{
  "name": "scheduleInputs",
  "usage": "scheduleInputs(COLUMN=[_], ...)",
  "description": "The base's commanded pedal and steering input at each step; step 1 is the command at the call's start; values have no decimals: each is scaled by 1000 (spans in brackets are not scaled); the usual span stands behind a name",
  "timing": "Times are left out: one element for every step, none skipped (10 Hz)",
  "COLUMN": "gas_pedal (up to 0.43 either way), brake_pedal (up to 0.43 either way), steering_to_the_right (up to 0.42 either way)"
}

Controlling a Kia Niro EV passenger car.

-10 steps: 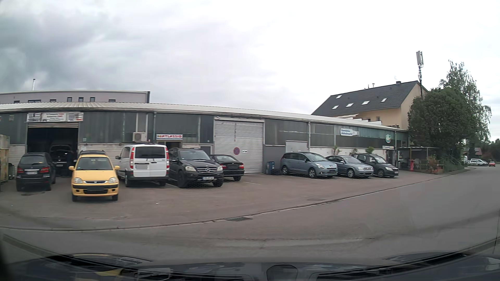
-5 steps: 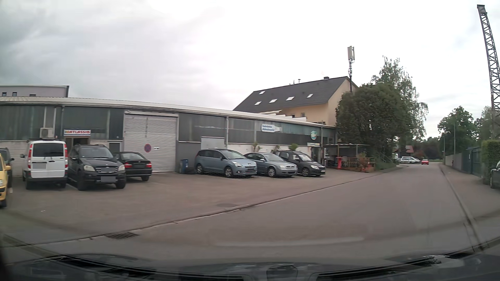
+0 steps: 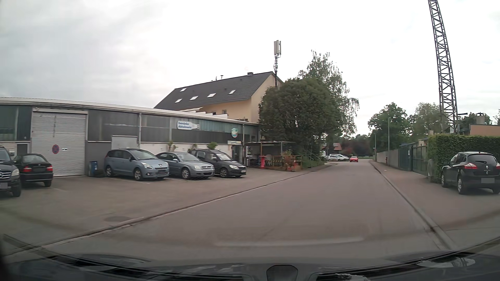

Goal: Follow the waypoints while adhering to traffic rules and regulations

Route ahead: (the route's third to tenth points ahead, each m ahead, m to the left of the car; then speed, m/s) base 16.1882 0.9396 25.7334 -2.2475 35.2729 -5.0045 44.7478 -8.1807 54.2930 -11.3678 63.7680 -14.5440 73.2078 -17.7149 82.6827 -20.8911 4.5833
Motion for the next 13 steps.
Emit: scheduleInputs(gas_pedal=[138, 138, 138, 138, 138, 138, 138, 138, 138, 138, 138, 138, 150], brake_pedal=[0, 0, 0, 0, 0, 0, 0, 0, 0, 0, 0, 0, 0], steering_to_the_right=[366, 336, 304, 283, 259, 237, 210, 177, 154, 124, 100, 74, 55])
